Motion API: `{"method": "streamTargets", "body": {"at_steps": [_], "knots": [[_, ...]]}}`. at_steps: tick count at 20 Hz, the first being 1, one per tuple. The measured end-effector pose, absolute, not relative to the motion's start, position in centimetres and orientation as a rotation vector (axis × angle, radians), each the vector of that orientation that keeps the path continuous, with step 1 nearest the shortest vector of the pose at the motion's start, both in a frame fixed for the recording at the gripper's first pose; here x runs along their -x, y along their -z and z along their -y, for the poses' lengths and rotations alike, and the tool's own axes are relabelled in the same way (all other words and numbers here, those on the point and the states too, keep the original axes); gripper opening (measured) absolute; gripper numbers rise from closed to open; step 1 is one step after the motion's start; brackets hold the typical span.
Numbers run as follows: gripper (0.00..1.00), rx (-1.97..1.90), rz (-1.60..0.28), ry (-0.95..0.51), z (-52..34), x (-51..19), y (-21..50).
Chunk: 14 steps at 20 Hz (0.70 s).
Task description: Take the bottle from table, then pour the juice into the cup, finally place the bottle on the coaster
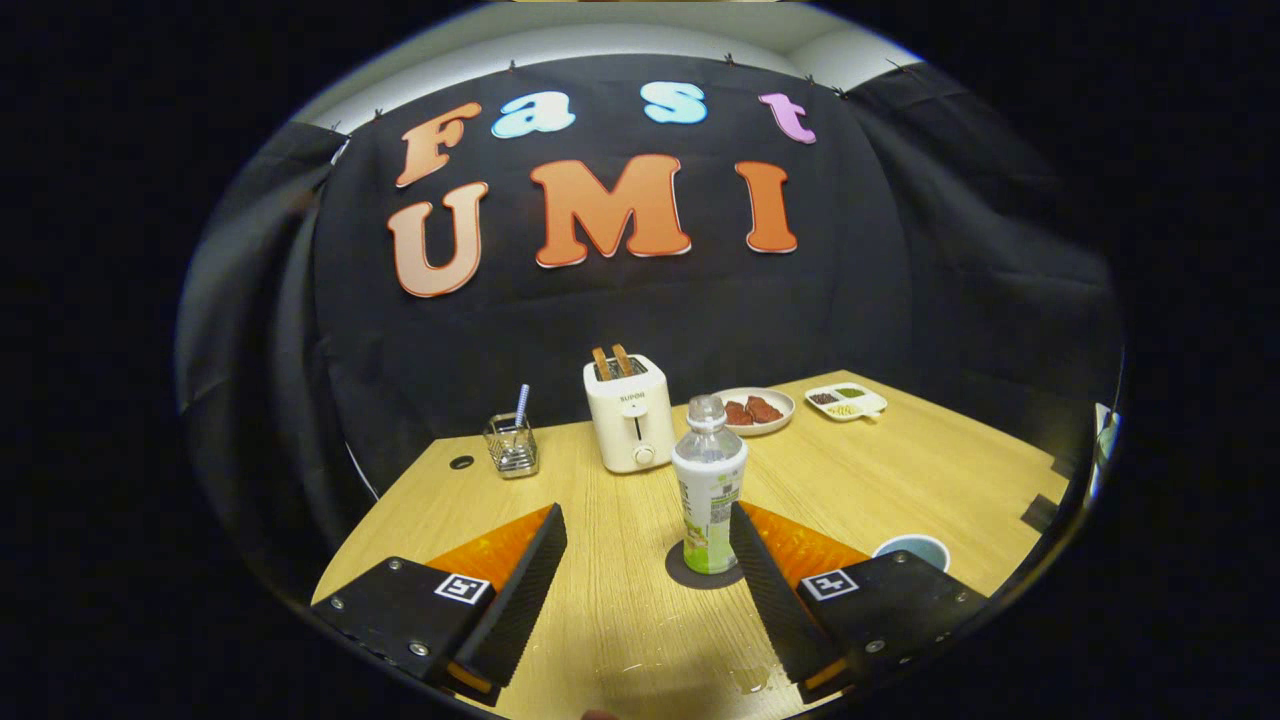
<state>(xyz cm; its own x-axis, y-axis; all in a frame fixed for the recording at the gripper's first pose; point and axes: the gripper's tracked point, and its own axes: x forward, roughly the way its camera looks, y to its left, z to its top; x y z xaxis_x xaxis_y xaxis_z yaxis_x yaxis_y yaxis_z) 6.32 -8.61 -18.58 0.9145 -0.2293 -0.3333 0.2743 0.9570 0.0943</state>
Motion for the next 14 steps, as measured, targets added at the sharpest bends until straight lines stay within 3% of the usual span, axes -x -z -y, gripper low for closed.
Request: {"method": "streamTargets", "body": {"at_steps": [7, 14], "knots": [[0.97, -0.137, -0.126, 0.113, 2.8, -2.7, 7.4], [0.97, -0.106, -0.1, 0.116, 1.4, 0.5, 5.4]]}}
